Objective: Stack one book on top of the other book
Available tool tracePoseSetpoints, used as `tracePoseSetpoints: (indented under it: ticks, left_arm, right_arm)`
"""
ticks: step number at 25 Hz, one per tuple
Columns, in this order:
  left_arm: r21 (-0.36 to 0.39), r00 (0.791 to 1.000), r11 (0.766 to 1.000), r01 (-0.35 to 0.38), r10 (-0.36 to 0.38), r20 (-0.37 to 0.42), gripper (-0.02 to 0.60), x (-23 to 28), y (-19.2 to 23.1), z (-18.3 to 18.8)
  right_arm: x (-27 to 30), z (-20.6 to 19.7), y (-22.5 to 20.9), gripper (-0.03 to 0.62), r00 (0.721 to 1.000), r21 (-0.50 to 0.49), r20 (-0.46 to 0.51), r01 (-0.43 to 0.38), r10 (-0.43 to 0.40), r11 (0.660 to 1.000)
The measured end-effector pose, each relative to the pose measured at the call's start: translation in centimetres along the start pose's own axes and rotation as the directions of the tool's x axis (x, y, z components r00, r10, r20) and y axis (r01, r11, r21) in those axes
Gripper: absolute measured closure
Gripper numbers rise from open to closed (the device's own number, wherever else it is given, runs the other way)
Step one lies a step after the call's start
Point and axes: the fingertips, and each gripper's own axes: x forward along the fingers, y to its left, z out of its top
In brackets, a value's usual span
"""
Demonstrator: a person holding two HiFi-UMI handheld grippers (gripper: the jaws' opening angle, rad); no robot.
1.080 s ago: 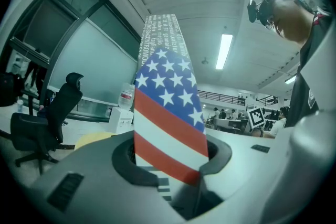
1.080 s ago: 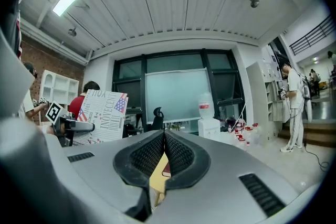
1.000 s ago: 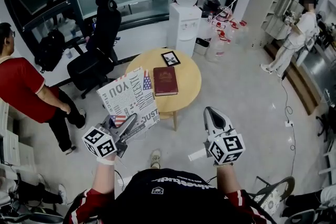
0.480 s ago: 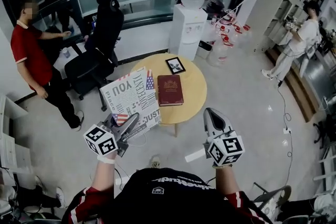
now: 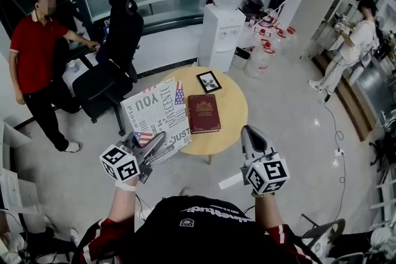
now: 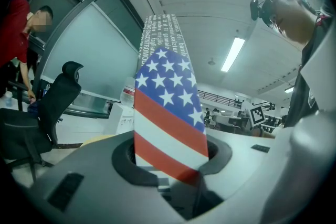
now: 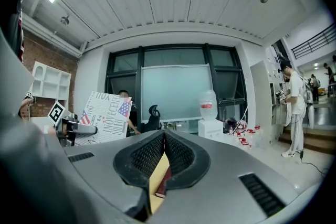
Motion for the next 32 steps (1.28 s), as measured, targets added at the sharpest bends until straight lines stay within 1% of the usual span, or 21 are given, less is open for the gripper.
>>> tracePoseSetpoints:
  ticks: [7,12,17,20,25,29,32]
  left_arm:
    - [-0.018,0.999,0.999,0.046,-0.046,-0.018,0.413,2.1,2.3,-0.1]
    - [-0.047,0.997,0.997,0.06,-0.062,-0.045,0.413,4.0,3.2,-1.3]
    - [-0.072,0.993,0.994,0.083,-0.088,-0.081,0.413,4.7,4.3,-2.4]
    - [-0.09,0.99,0.991,0.095,-0.103,-0.095,0.413,4.9,4.9,-3.2]
    - [-0.121,0.982,0.988,0.1,-0.118,-0.145,0.413,6.6,5.2,-4.4]
    - [-0.135,0.981,0.988,0.071,-0.094,-0.172,0.413,8.7,5.2,-5.0]
    - [-0.141,0.978,0.988,0.062,-0.088,-0.187,0.413,11.1,4.6,-5.0]
  right_arm:
    - [2.0,-0.1,-0.6,0.565,0.999,-0.008,-0.014,0.032,-0.032,0.999]
    - [2.3,-1.3,-1.7,0.565,0.998,-0.005,-0.037,0.055,-0.055,0.998]
    - [2.9,-2.2,-2.0,0.565,0.995,0.013,-0.043,0.09,-0.089,0.996]
    - [3.4,-3.0,-1.7,0.565,0.994,0.019,-0.043,0.098,-0.097,0.995]
    - [4.9,-3.0,-2.7,0.565,0.997,0.031,-0.025,0.075,-0.074,0.997]
    - [6.5,-2.4,-4.0,0.565,1.0,0.021,-0.01,0.03,-0.03,0.999]
    - [6.9,-1.7,-6.3,0.565,1.0,0.011,-0.011,0.014,-0.014,1.0]
